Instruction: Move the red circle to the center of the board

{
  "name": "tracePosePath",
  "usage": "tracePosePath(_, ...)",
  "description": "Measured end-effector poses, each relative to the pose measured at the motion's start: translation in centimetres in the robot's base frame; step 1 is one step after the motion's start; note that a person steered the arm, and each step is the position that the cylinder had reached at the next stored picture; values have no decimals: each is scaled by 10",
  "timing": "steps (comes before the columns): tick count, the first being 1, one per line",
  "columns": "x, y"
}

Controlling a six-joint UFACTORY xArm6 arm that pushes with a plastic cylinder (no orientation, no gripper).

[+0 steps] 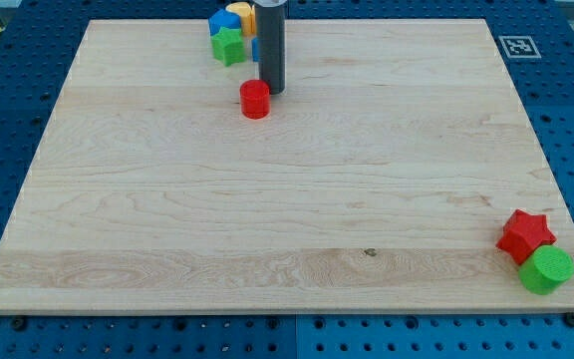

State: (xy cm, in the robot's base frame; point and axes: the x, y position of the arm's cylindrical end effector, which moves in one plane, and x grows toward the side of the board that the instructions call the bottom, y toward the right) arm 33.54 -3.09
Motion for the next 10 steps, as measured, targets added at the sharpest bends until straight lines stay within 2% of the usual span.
tracePosePath(1,9,-22)
tracePosePath(3,58,-57)
tracePosePath(4,79,-52)
tracePosePath(10,96,-76)
